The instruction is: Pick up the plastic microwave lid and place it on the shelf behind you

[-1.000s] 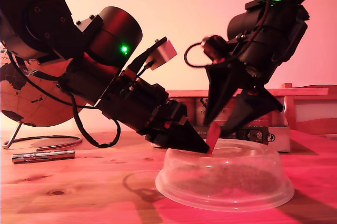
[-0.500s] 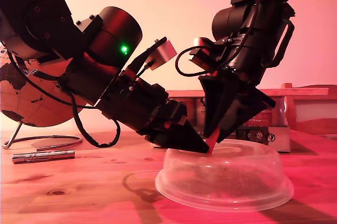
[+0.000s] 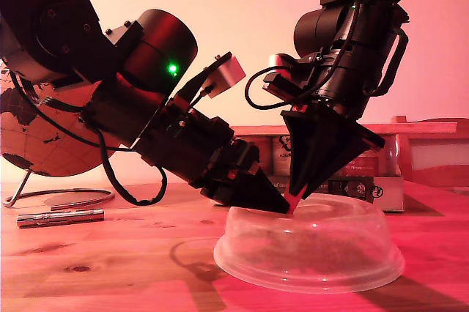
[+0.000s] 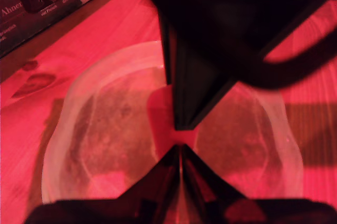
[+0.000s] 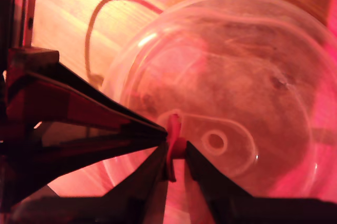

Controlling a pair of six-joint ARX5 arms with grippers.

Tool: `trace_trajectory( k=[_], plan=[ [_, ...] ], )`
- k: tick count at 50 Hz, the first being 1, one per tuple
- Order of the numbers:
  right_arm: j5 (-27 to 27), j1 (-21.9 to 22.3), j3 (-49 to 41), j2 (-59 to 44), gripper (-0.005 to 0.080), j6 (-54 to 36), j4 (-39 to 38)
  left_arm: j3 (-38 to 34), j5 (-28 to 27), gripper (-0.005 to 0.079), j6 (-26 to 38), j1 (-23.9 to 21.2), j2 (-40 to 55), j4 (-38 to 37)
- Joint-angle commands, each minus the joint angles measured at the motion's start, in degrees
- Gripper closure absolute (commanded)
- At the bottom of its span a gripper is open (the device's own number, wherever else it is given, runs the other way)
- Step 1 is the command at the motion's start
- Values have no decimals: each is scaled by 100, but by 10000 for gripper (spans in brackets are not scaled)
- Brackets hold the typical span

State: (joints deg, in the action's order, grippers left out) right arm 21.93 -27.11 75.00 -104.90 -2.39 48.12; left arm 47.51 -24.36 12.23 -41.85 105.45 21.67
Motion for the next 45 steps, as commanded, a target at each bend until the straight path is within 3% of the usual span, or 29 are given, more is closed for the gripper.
trace_trajectory(
  k=[1, 29, 45],
  plan=[
    [-28, -11, 87, 9, 765, -4, -90, -192, 22, 764, 17, -28, 127, -197],
    [-50, 68, 87, 9, 765, -107, -70, -192, 103, 764, 20, -15, -302, -590],
    [-50, 98, 87, 9, 765, -109, -70, -192, 155, 764, 28, 116, -1102, -1517]
  ],
)
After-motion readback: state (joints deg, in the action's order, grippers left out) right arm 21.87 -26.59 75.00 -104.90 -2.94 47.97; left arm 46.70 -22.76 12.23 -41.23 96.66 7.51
